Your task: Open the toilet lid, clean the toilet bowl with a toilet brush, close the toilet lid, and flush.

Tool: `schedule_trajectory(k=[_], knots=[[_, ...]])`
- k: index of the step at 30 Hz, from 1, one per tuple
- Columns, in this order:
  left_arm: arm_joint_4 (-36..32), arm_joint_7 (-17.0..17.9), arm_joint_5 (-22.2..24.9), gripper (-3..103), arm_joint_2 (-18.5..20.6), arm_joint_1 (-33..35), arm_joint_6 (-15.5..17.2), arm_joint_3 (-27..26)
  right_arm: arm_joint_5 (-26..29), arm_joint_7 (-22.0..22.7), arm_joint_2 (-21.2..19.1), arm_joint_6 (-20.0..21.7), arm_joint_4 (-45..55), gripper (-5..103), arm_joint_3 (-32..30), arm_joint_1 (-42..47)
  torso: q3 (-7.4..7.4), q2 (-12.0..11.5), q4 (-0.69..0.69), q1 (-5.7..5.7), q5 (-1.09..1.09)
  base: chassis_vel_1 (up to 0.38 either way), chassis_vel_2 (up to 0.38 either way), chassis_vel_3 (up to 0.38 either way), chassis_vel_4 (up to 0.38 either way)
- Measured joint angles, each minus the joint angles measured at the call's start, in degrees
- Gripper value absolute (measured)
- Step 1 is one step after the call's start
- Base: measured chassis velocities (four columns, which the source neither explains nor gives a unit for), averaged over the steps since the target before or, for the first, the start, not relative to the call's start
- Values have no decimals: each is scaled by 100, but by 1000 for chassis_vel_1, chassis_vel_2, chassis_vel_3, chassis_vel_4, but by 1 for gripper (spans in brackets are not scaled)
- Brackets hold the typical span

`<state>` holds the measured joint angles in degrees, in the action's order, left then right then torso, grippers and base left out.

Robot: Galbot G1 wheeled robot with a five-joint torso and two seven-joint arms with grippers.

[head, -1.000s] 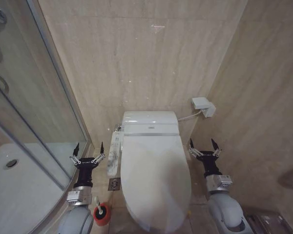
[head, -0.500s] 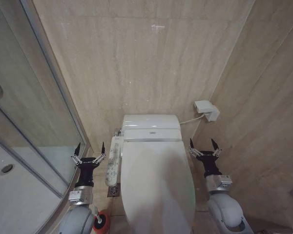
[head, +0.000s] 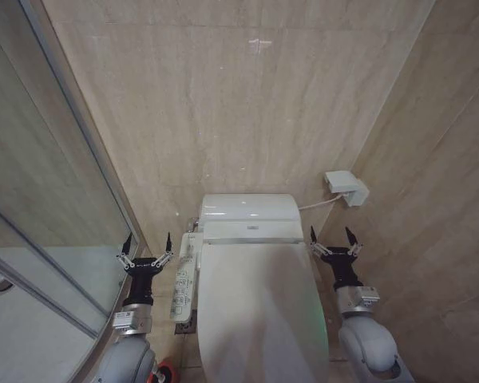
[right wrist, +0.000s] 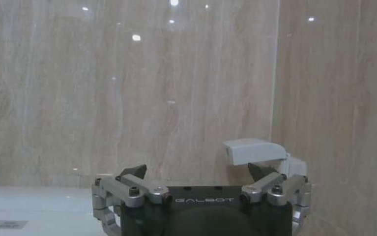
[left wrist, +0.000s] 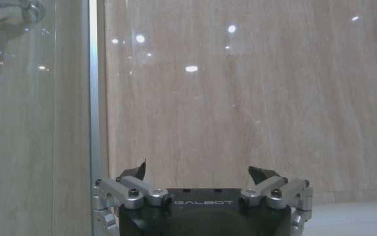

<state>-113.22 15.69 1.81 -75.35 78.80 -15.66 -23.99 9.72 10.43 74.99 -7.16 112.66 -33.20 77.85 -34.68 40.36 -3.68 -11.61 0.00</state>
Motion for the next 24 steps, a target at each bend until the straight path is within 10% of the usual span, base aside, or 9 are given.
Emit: schedule_trajectory(k=[24], knots=[[267, -7, 0, 100, -66, -137, -69, 9, 0, 0, 0, 0, 0, 100, 0, 1, 0, 1, 0, 1, 1, -29, 30, 33, -32]])
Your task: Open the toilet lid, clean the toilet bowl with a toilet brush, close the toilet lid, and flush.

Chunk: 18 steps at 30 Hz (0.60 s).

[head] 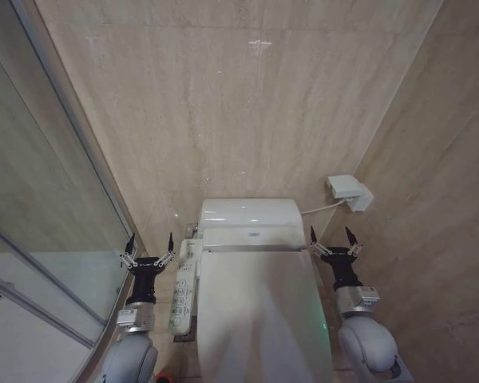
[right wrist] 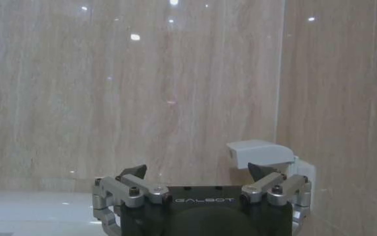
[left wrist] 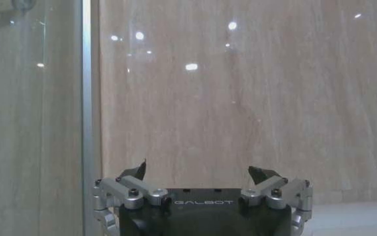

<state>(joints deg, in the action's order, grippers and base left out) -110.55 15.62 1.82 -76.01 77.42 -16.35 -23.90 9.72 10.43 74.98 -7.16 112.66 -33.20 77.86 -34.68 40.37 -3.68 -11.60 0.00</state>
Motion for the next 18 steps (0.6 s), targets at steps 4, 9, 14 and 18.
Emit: schedule_trajectory(k=[4, 9, 14, 18], knots=[[403, 120, 85, 100, 37, -83, -199, -216, 0, 0, 0, 0, 0, 100, 0, 0, 0, 0, -1, 0, -2, 0, 0, 0, 0], [1002, 183, 486, 103, 339, 40, -442, -656, 0, 0, 0, 0, 0, 100, 0, 0, -1, 0, 4, -2, -1, 0, 0, 0, 0], [2178, 48, 655, 97, 646, -404, -942, -855, 0, 0, 0, 0, 0, 100, 0, -1, -1, 0, 2, -2, -3, 0, 0, 0, 0], [2745, -492, 829, 97, 895, -997, -1077, -648, 0, 0, 0, 0, 0, 100, 0, -1, -2, 0, 0, -2, -4, 0, 0, 0, 0]])
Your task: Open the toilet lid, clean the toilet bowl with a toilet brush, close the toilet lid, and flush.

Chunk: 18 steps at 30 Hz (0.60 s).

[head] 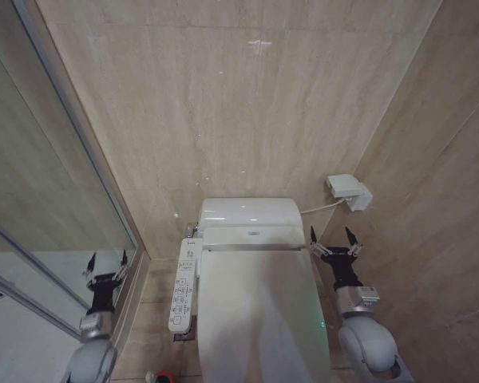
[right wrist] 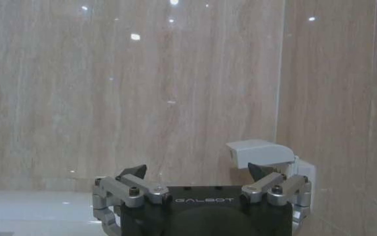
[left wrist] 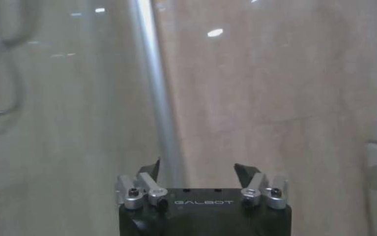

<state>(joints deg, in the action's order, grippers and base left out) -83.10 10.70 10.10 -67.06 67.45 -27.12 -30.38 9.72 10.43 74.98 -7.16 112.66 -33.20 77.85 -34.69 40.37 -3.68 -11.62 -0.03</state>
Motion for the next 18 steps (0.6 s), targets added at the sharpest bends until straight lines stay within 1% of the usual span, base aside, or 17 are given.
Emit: schedule_trajectory(k=[1, 2, 3, 5, 6, 7, 8, 9, 11, 12, 14, 15, 16, 18], knots=[[189, -207, 33, 72, 64, -219, -52, 69, 0, 0, 0, 0, 0, 100, 0, 0, 0, 0, -1, 0, 1, 0, 0, 0, 0], [369, -419, 66, 72, 120, -440, -96, 156, 0, 0, 0, 0, 0, 100, 0, 0, 0, 0, 0, -1, 3, 0, 0, 0, 0], [369, -419, 66, 72, 120, -440, -96, 156, 0, 0, 0, 0, 0, 100, 0, 0, 0, 0, 0, -1, 3, 0, 0, 0, 0], [547, -628, 98, 72, 211, -652, -144, 250, 0, 0, 0, 0, 0, 100, 0, 0, 0, 0, -4, -2, 1, 0, 0, 0, 0], [547, -628, 98, 72, 211, -652, -144, 250, 0, 0, 0, 0, 0, 100, 0, 0, 0, 0, -4, -2, 1, 0, 0, 0, 0], [672, -702, 107, 72, 270, -753, -185, 325, 0, 0, 0, 0, 0, 100, 0, 0, 0, -1, 5, -1, 4, 0, 0, 0, 0], [821, -788, 103, 45, 320, -904, -243, 427, 0, 0, 0, 0, 0, 100, 0, 0, 0, -1, 5, -1, 3, 0, 0, 0, 0], [972, -860, 86, 45, 380, -1052, -313, 551, 0, 0, 0, 0, 0, 100, 0, 0, 0, 0, 1, -1, 2, 0, 0, 0, 0], [1103, -915, 73, 45, 426, -1165, -369, 653, 0, 0, 0, 0, 0, 100, 0, 0, 0, 0, 3, -1, 2, 0, 0, 0, 0], [1304, -991, 41, 45, 482, -1338, -461, 815, 0, 0, 0, 0, 0, 100, 0, 0, 0, -1, 1, -1, 4, 0, 0, 0, 0], [1390, -1021, 8, 45, 502, -1417, -502, 887, 0, 0, 0, 0, 0, 100, 0, 0, 0, 0, 0, -1, 2, 0, 0, 0, 0], [1549, -1075, -74, 45, 527, -1564, -582, 1038, 0, 0, 0, 0, 0, 100, 0, 0, 0, 0, 1, -1, 3, 0, 0, 0, 0], [1650, -1112, -127, 19, 534, -1673, -633, 1150, 0, 0, 0, 0, 0, 100, 0, 0, 0, -1, 2, -1, 3, 0, 0, 0, 0], [1775, -1167, -184, 19, 524, -1869, -688, 1381, 0, 0, 0, 0, 0, 100, 0, 0, 0, -1, 2, -1, 3, 0, 0, 0, 0]])
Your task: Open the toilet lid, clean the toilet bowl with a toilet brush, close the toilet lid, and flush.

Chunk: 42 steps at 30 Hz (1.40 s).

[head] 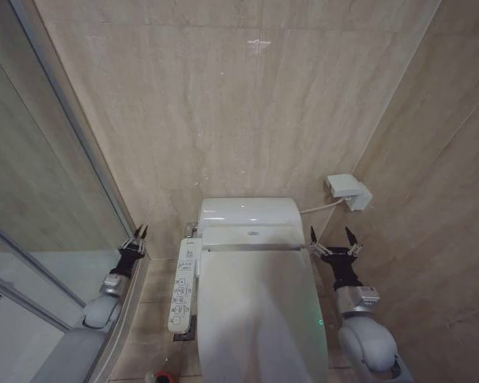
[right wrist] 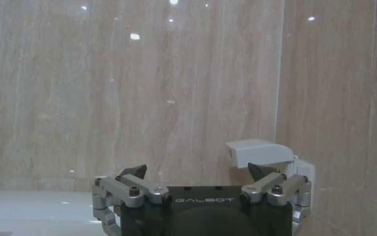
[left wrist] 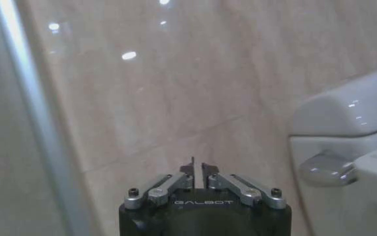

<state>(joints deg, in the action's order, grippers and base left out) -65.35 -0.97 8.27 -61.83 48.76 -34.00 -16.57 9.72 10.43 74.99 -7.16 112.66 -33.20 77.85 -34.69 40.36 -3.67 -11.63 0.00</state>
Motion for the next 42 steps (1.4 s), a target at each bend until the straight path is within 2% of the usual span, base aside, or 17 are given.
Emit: schedule_trajectory(k=[5, 6, 17, 30, 42], knots=[[151, -108, -144, 19, -79, -247, -90, 314, 0, 0, 0, 0, 0, 100, 0, 0, 0, 0, 0, 0, 0, 0, 0, 0, 0], [216, -150, -220, 0, -114, -323, -144, 396, 0, 0, 0, 0, 0, 100, 0, 0, 0, 0, -1, 0, 1, 0, 0, 0, 0], [865, -747, -672, 0, -144, -849, -533, 871, 0, 0, 0, 0, 0, 100, 0, 0, 0, 0, 1, 1, 1, 0, 0, 0, 0], [1343, -919, -1056, 0, -186, -1196, -751, 1047, 0, 0, 0, 0, 0, 100, 0, 0, 0, 0, 0, 1, 1, 0, 0, 0, 0], [1275, -985, -1158, 0, -261, -1205, -759, 1106, 0, 0, 0, 0, 0, 100, 0, 0, 1, 0, 0, 1, 1, 0, 0, 0, 0]])
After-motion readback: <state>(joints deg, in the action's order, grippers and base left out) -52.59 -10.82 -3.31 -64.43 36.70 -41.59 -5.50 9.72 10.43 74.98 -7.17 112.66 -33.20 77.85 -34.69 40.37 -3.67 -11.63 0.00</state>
